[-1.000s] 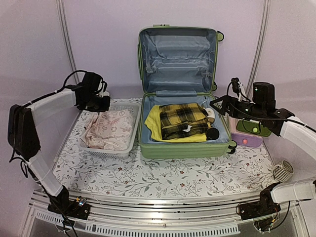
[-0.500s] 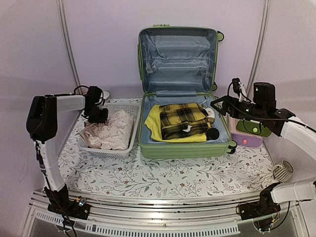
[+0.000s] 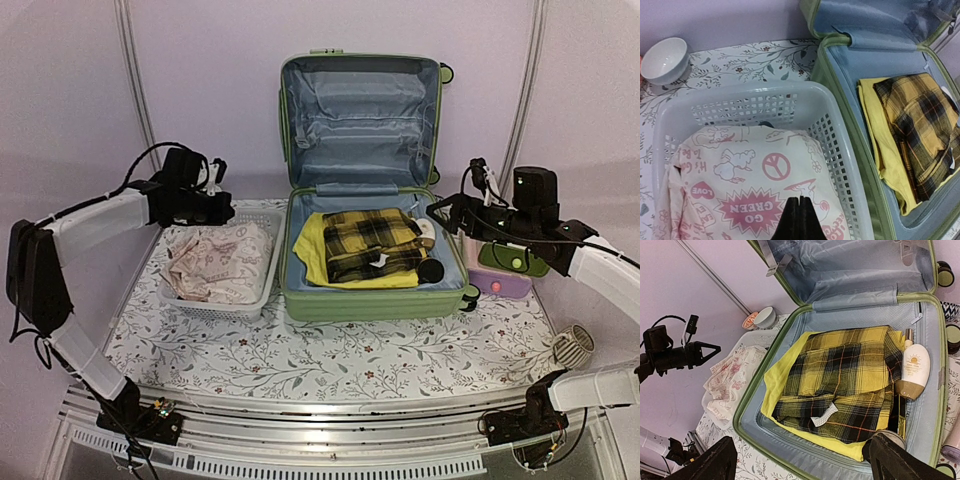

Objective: Open, take out, and arrange the luggage
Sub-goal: Place the clothes in the bin.

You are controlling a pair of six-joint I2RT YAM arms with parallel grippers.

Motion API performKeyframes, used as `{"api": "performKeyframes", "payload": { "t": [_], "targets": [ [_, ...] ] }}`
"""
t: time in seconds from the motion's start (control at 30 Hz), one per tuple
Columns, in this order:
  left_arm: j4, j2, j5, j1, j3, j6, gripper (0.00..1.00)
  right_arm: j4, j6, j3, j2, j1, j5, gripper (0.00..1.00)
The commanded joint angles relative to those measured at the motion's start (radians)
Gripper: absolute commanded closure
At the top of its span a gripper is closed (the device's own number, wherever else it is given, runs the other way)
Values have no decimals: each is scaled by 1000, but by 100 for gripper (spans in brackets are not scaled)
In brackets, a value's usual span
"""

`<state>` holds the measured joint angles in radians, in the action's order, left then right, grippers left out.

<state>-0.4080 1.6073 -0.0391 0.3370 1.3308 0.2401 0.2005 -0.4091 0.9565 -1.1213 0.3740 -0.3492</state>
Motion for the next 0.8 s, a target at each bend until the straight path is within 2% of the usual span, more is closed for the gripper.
{"api": "performKeyframes", "payload": {
  "t": [0.0,0.23,0.37,0.5,0.6,0.77],
  "targets": [
    [91,14,-113,2,-85,51,100,-62,-12,11,21,7,-9,6],
    [161,155,-170,-1,-80,54,100,-111,-29,-19,46,6,-21,6],
    [213,298,-250,-2,-46,45,100,-108,-33,-22,52,7,-24,6],
    [199,432,-272,-7,7,48,100,-111,-46,-29,59,6,-38,6],
    [242,377,-271,-7,-35,47,100,-107,-51,-39,71,6,-39,6],
    [266,148,-296,-6,-118,37,100,-113,-55,-57,81,7,-39,6]
  ]
}}
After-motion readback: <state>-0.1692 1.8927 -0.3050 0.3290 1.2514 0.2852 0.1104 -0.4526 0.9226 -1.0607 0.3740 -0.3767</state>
